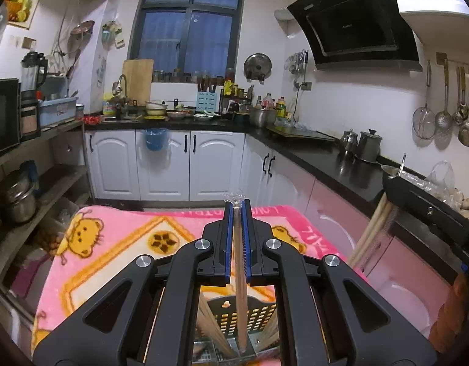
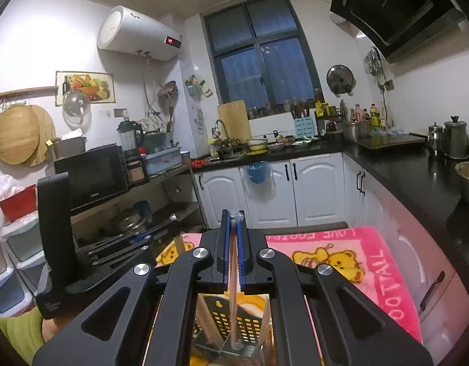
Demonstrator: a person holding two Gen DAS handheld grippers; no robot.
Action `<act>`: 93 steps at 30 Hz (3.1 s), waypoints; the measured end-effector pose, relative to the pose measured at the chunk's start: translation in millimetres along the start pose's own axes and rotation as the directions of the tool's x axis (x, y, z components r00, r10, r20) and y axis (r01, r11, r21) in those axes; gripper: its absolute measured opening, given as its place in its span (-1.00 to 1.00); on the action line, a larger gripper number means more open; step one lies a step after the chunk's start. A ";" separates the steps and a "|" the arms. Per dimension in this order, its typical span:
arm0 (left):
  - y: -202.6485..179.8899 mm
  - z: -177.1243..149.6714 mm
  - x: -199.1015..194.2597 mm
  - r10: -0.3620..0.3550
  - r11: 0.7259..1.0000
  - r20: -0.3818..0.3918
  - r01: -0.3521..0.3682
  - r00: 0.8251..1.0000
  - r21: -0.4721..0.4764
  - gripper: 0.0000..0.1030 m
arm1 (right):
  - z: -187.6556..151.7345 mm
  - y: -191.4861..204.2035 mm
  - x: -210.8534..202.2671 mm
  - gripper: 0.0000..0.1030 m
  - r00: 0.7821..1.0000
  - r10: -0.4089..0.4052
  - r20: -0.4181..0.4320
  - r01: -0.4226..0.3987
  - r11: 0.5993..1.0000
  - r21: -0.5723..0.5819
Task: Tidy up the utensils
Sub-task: 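Lower the left tool's chopstick into the caddy and open while the right tool releases its own, then withdraw both open tools from the caddy toward the wrapped chopsticks on the blanket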
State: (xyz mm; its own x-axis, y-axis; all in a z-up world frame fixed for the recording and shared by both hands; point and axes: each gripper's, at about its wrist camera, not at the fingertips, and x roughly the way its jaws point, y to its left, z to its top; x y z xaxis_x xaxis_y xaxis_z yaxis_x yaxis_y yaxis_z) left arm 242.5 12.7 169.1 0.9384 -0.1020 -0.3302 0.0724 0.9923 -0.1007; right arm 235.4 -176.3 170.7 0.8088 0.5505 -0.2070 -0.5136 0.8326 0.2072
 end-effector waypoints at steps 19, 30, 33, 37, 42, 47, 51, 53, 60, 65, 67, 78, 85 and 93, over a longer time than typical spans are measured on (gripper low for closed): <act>9.2 -52.1 29.5 -0.027 0.999 -0.067 0.029 0.997 0.028 -0.94 | -47.5 -15.9 42.0 -0.91 0.997 -0.036 -0.074 0.040 0.998 0.043; 7.5 -71.3 35.6 -0.033 0.998 -0.121 0.039 0.992 0.048 -0.94 | -67.7 -21.9 47.6 -0.90 0.991 -0.041 -0.125 0.050 0.997 0.066; 6.1 -73.6 34.5 -0.034 0.998 -0.133 0.041 0.990 0.054 -0.94 | -72.9 -24.3 45.5 -0.90 0.989 -0.045 -0.138 0.055 0.996 0.073; 4.0 -76.7 31.2 -0.029 0.997 -0.140 0.038 0.990 0.060 -0.93 | -76.8 -27.1 40.7 -0.90 0.987 -0.046 -0.151 0.058 0.995 0.078; 4.4 -79.1 29.3 -0.027 0.998 -0.165 0.036 0.986 0.055 -0.93 | -79.9 -30.8 32.6 -0.69 0.985 -0.050 -0.164 0.064 0.995 0.081; 4.0 -82.0 22.9 -0.032 0.998 -0.190 0.042 0.981 0.051 -0.88 | -82.2 -32.5 24.1 -0.54 0.982 -0.062 -0.178 0.077 0.994 0.077; 4.2 -83.5 17.1 -0.031 0.998 -0.205 0.042 0.978 0.050 -0.56 | -83.4 -31.9 16.7 -0.38 0.980 -0.061 -0.187 0.076 0.995 0.072; 4.4 -83.9 12.6 -0.038 0.998 -0.209 0.047 0.977 0.043 -0.52 | -84.5 -30.3 11.9 -0.33 0.980 -0.061 -0.190 0.074 0.995 0.065; 4.7 -87.5 -3.5 -0.050 0.998 -0.205 0.056 0.978 0.027 -0.06 | -92.2 -25.7 -2.6 -0.17 0.976 -0.071 -0.207 0.081 0.996 0.044; 4.2 -92.7 -16.4 -0.080 0.997 -0.194 0.082 0.978 0.002 0.14 | -97.1 -24.9 -13.6 -0.08 0.972 -0.095 -0.215 0.104 0.994 0.030; 2.1 -94.3 -19.8 -0.083 0.996 -0.192 0.086 0.978 0.003 0.27 | -98.1 -24.7 -18.9 -0.05 0.972 -0.101 -0.212 0.109 0.994 0.028; -7.9 -111.8 -48.5 -0.122 0.992 -0.169 0.123 0.978 -0.003 0.79 | -109.5 -30.5 -52.6 0.33 0.971 -0.142 -0.194 0.150 0.988 0.024; -9.4 -122.7 -54.4 -0.121 0.992 -0.183 0.122 0.976 -0.003 0.80 | -118.9 -33.4 -66.6 0.43 0.969 -0.147 -0.197 0.156 0.987 0.032; -15.9 -139.0 -56.8 -0.125 0.992 -0.206 0.129 0.970 0.005 0.79 | -138.6 -40.5 -76.9 0.45 0.961 -0.164 -0.225 0.179 0.983 0.049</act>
State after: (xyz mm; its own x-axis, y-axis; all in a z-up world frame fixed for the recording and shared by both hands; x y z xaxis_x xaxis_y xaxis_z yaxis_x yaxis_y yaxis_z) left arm 141.1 -7.0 59.0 0.8318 -0.2379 -0.5015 0.1945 0.9711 -0.1380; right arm 154.3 -243.9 45.7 0.7966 0.4063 -0.4476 -0.3460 0.9136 0.2134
